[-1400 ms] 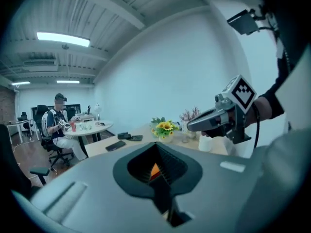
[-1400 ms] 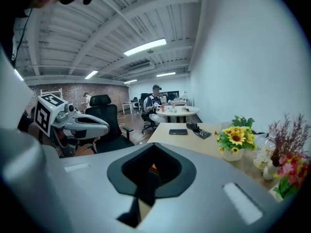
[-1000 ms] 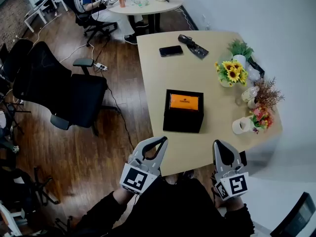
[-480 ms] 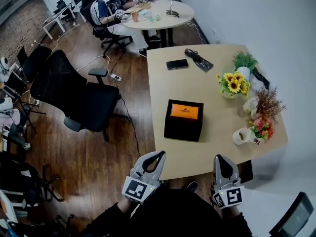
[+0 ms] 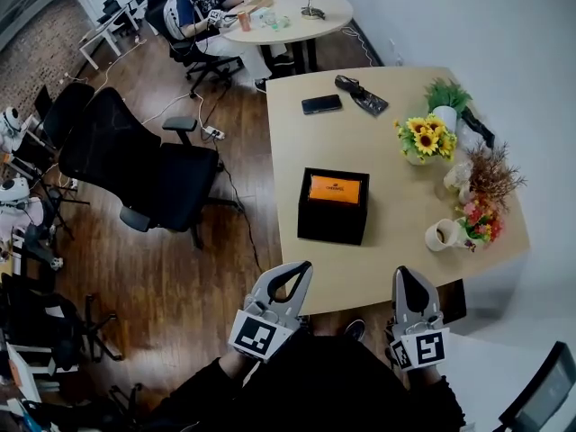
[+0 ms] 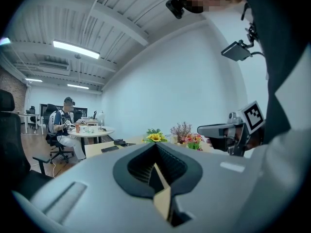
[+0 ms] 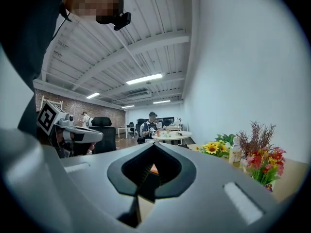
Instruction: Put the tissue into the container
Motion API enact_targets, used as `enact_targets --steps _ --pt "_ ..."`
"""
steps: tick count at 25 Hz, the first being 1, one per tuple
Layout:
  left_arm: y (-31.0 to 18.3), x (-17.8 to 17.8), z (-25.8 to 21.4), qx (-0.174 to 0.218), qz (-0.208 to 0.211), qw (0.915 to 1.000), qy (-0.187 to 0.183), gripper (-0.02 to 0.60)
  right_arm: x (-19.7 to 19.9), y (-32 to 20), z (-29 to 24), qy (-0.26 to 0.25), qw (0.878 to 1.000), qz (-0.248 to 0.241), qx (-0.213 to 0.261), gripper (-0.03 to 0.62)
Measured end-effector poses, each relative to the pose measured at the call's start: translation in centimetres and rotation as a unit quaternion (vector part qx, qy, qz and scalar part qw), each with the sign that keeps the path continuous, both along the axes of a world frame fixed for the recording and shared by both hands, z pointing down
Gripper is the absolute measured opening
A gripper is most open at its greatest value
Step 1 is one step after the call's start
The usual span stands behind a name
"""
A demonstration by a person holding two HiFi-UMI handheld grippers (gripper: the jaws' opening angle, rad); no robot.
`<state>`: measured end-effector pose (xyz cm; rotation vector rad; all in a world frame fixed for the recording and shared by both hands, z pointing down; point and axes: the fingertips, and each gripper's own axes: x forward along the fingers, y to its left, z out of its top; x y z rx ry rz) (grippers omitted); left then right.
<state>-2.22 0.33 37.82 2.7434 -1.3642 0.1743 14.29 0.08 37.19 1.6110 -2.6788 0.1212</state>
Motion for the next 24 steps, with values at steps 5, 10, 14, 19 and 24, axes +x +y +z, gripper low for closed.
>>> enact_targets --steps 5,10,14,19,24 --pt "-0.7 0.5 -1.0 0.013 0.006 0.9999 0.002 0.000 0.1 -0.4 -1.4 0.001 1.000 0.000 0.015 0.000" --pt "-0.6 0.6 -0.9 0.011 0.006 0.9999 0.004 0.000 0.2 -0.5 -1.5 0.003 1.000 0.002 0.017 0.000" --pt "-0.6 0.6 -1.0 0.012 0.005 0.9999 0.005 0.000 0.2 -0.6 -1.4 0.005 1.000 0.003 0.017 0.000" --pt "-0.4 0.6 -0.7 0.015 0.008 0.9999 0.001 0.000 0.0 -0.4 -1.2 0.006 1.000 0.002 0.018 0.000" --pt "-0.2 0.4 -0.7 0.015 0.006 0.9999 -0.001 0.000 -0.2 -0.3 -1.3 0.005 1.000 0.002 0.018 0.000"
